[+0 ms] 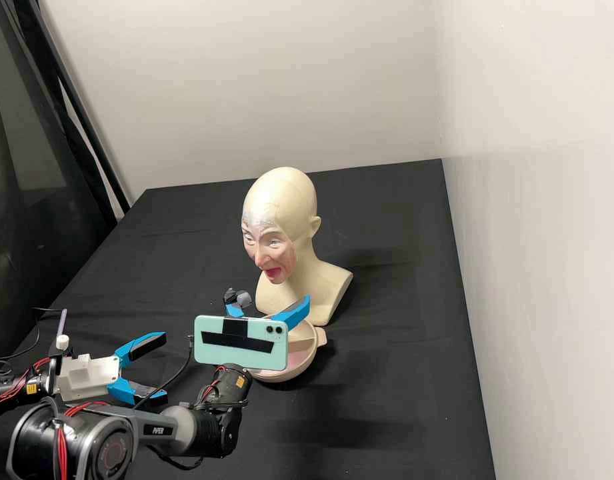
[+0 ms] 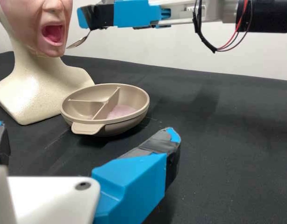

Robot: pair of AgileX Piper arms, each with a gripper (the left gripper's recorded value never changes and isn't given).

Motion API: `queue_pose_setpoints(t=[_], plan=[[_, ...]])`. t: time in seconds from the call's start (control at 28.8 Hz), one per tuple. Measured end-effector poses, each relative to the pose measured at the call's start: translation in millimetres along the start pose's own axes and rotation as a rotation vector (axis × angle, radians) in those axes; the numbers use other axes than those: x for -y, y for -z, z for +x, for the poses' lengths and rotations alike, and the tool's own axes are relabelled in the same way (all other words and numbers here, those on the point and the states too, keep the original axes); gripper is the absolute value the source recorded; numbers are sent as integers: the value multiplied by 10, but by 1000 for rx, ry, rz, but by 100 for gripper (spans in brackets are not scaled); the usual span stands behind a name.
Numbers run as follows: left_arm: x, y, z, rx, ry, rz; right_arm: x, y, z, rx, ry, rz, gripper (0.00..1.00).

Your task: Feed the grandma with a spoon

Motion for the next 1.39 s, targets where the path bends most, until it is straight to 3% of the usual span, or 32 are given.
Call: queue_pose_setpoints(t=[0.31, 0.56, 0.94, 1.39], plan=[[0, 0, 0, 0, 0, 0, 45, -52, -28, 13, 19, -5, 0], [1, -3, 0, 1, 0, -1, 156, -242, -31, 80, 65, -43, 0], [8, -29, 0, 9, 3, 1, 333, -469, -35, 153, 129, -64, 0], [14, -53, 0, 17, 5, 2, 461, -519, -2, 135, 153, -79, 0]])
